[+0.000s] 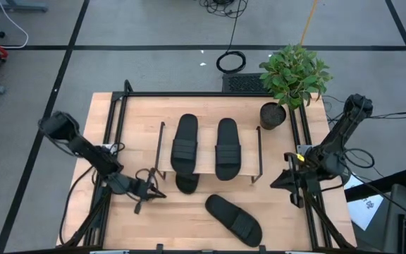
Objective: Pick and place slides into the shelf
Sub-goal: Adjust the shelf
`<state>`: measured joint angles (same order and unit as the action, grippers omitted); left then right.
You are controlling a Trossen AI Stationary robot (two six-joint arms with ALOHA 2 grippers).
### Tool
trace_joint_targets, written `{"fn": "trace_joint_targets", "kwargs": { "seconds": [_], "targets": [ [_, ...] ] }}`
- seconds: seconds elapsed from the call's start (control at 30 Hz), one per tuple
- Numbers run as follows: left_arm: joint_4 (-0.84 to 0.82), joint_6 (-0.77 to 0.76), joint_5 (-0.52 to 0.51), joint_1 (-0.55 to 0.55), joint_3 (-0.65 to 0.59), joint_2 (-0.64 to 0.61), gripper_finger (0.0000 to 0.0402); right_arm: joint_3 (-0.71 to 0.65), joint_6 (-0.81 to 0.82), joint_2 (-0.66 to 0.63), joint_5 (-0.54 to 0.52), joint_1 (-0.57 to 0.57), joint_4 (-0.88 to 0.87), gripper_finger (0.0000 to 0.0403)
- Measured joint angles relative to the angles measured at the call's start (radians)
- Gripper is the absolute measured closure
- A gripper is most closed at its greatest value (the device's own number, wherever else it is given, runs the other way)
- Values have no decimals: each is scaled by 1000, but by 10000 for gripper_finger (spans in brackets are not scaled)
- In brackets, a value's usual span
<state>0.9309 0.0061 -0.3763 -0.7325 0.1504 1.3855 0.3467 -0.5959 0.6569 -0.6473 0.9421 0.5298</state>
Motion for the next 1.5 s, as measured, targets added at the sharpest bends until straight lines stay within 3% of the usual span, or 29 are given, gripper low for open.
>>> {"fn": "trace_joint_targets", "kwargs": {
  "seconds": [0.17, 0.27, 0.37, 0.47, 0.67, 0.77, 0.83, 0.9, 1.03, 1.23, 1.5],
  "targets": [
    [-16, 189, -105, -28, 140, 209, 401, 0, 5, 37, 23, 2, -11, 403],
    [-87, 287, -308, -67, 241, 302, 401, 0, 13, 50, 22, 2, -8, 403],
    [-230, 195, -464, -81, 279, 317, 401, 0, 33, 52, 22, 2, -7, 403],
    [-289, 112, -480, -90, 275, 317, 401, 0, 32, 52, 21, 2, -8, 403],
    [-266, 169, -527, -162, 289, 316, 401, 1, 47, 52, -48, 1, -22, 403],
    [-273, 170, -661, -185, 295, 311, 401, 1, 60, 52, -145, 2, -42, 403],
    [-291, 155, -744, -196, 285, 288, 401, 1, 61, 52, -271, 7, -42, 403],
    [-317, 144, -781, -211, 272, 252, 401, 1, 59, 57, -405, 22, -52, 403],
    [-372, 152, -853, -265, 256, 162, 401, 14, 10, 69, -548, 85, -45, 403],
    [-520, 119, -1004, -346, 255, 17, 401, 67, -26, 109, -901, 218, -37, 403],
    [-1042, -337, -1017, -288, 255, -177, 401, 51, 46, 64, -884, 332, -26, 403]
  ]
}}
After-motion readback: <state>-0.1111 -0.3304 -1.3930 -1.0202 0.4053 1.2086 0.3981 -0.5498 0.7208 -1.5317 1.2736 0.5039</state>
